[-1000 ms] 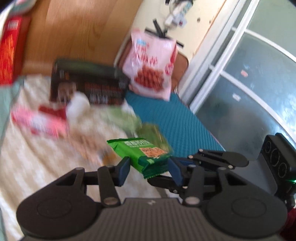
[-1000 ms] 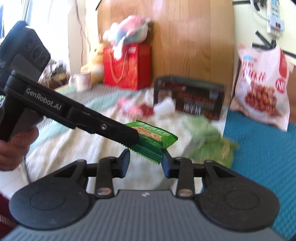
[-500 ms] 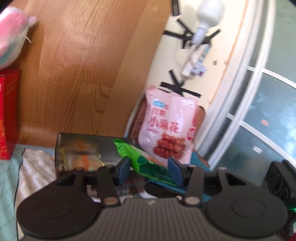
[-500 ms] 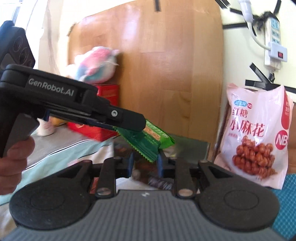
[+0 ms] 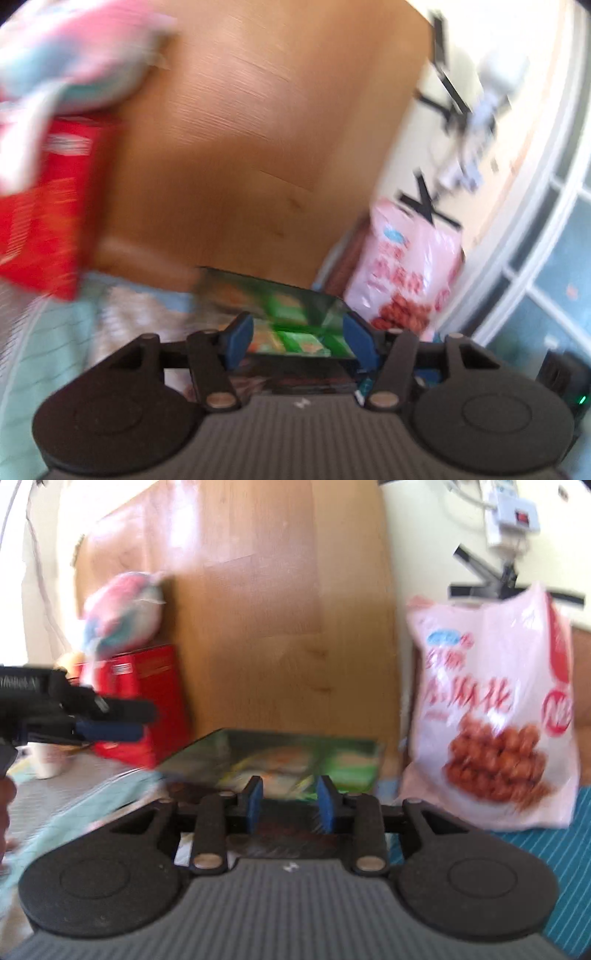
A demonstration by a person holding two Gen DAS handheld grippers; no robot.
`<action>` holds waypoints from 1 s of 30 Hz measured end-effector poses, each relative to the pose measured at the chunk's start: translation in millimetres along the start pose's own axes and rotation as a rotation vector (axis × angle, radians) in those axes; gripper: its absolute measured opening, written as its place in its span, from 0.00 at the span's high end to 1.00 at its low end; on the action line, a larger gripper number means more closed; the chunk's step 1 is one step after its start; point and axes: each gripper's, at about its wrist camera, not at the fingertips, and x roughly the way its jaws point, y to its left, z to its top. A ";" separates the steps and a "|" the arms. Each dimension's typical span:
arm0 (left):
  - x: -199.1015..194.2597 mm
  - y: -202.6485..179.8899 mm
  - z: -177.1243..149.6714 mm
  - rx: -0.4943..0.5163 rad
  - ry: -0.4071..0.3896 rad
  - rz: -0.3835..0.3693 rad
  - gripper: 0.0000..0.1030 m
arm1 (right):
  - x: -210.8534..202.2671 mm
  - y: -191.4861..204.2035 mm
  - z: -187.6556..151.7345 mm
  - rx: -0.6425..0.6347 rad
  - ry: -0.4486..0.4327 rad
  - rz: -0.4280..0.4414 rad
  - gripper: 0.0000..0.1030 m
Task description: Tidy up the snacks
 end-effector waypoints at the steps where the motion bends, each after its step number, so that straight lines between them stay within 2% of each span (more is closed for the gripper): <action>1: -15.2 8.7 -5.7 -0.025 -0.012 0.018 0.46 | -2.7 4.4 -4.3 0.002 0.021 0.025 0.66; 3: -38.6 23.0 -21.1 -0.068 -0.022 0.046 0.46 | -2.4 16.1 -13.1 0.009 0.076 0.071 0.66; 6: -62.0 40.6 -49.9 -0.132 -0.015 0.074 0.46 | 15.3 25.3 -22.3 0.106 0.179 0.137 0.65; 9: -74.7 52.5 -77.1 -0.180 0.009 0.085 0.47 | 38.7 31.2 -26.5 0.194 0.254 0.131 0.54; 13: -88.6 51.0 -102.6 -0.154 0.042 0.094 0.47 | 70.9 32.6 -27.4 0.283 0.314 0.111 0.49; 17: -94.1 46.5 -115.7 -0.125 0.067 0.084 0.47 | 78.5 35.6 -26.0 0.321 0.336 0.106 0.51; 21: -100.9 44.3 -123.4 -0.121 0.071 0.058 0.47 | 59.2 47.0 -18.8 0.232 0.309 0.109 0.55; 22: -102.4 43.2 -124.8 -0.122 0.072 0.049 0.47 | 48.3 49.2 -16.9 0.204 0.291 0.109 0.70; 23: -103.3 41.8 -125.5 -0.122 0.074 0.042 0.47 | 38.3 51.4 -14.7 0.177 0.273 0.122 0.94; 25: -105.0 37.6 -127.2 -0.120 0.079 0.024 0.47 | 13.3 57.0 -10.3 0.115 0.245 0.123 0.97; 27: -107.0 32.8 -129.1 -0.115 0.082 -0.002 0.47 | -12.8 63.7 -11.0 0.057 0.226 0.164 0.97; 30: -106.0 25.1 -134.8 -0.085 0.098 -0.007 0.47 | -37.2 77.8 -22.5 -0.082 0.212 0.126 0.97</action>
